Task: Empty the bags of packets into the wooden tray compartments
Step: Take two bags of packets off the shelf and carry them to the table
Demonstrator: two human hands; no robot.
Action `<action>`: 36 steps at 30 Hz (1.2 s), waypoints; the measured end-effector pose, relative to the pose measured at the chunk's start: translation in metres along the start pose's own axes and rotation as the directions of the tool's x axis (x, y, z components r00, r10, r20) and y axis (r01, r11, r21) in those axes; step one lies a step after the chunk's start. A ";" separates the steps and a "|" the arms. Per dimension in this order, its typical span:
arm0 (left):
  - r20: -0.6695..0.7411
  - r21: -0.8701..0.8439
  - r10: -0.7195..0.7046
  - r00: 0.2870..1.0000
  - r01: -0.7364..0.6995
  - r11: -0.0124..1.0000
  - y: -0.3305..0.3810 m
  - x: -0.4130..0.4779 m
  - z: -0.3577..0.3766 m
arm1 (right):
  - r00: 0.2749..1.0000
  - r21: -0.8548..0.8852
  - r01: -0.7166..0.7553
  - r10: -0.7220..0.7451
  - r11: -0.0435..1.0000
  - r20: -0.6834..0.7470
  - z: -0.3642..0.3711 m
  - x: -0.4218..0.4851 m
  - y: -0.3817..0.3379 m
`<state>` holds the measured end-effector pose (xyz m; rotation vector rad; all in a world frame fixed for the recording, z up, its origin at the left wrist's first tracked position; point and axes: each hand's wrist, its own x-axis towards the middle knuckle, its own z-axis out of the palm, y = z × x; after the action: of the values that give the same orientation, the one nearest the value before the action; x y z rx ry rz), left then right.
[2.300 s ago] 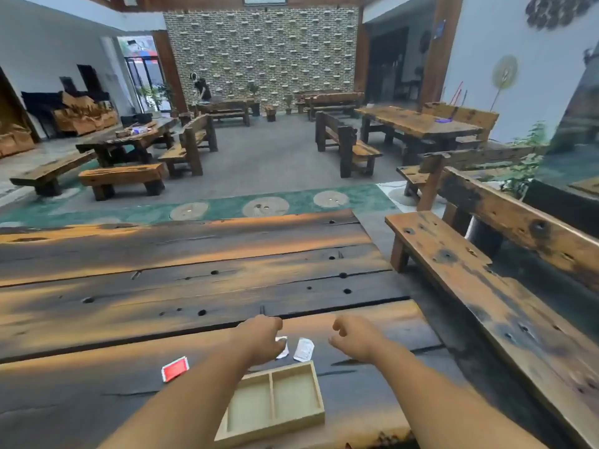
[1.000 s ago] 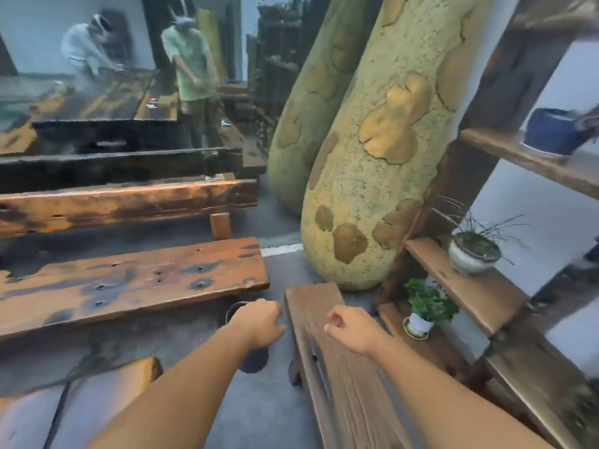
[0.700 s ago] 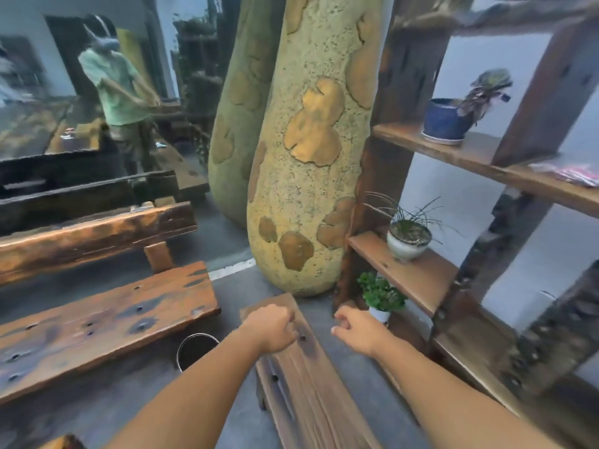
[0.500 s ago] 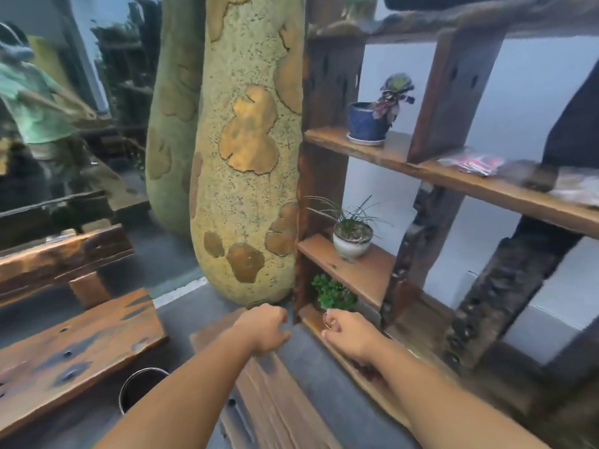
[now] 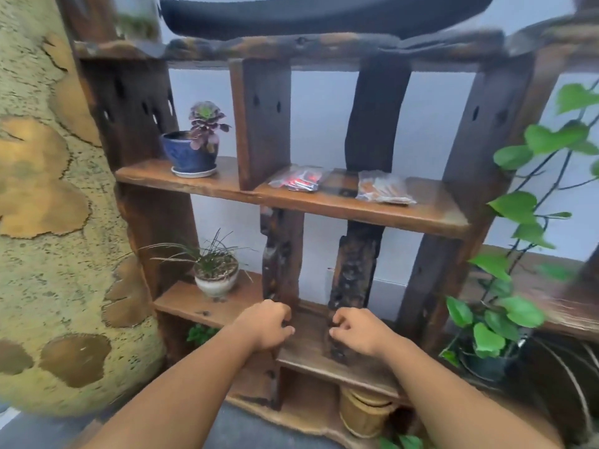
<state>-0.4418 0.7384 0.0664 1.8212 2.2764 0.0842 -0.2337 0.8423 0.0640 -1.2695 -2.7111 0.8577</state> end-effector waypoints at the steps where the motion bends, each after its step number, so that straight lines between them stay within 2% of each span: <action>1: 0.005 0.011 0.039 0.999 -0.039 0.999 0.003 0.010 -0.004 | 0.999 0.005 -0.027 0.027 1.000 -0.025 -0.006 0.000 0.003; 8: 0.002 0.012 0.197 0.980 -0.197 0.980 -0.018 0.061 -0.035 | 0.984 -0.015 -0.156 0.154 0.988 -0.086 -0.022 0.015 -0.017; 13: -0.014 0.011 0.248 0.969 -0.248 0.969 -0.044 0.082 -0.057 | 0.981 -0.056 -0.153 0.145 0.987 -0.130 -0.043 0.034 -0.053; 18: -0.062 0.015 0.294 0.954 -0.294 0.956 -0.038 0.096 -0.106 | 0.978 -0.126 -0.122 0.097 0.984 -0.184 -0.094 0.036 -0.083; 23: -0.146 0.130 0.381 0.913 -0.364 0.922 -0.016 0.100 -0.176 | 0.956 -0.151 -0.080 0.033 0.985 -0.292 -0.167 0.028 -0.098; 27: -0.191 0.218 0.417 0.889 -0.375 0.901 0.002 0.103 -0.224 | 0.939 -0.167 -0.102 0.040 0.981 -0.341 -0.211 0.028 -0.099; 36: -0.250 0.181 0.385 0.888 -0.348 0.920 0.012 0.155 -0.253 | 0.919 -0.204 -0.108 0.019 0.973 -0.395 -0.244 0.076 -0.083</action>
<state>-0.5152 0.9157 0.2934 2.4350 2.1133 0.2795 -0.2820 0.9681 0.2969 -1.3971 -2.5010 0.2613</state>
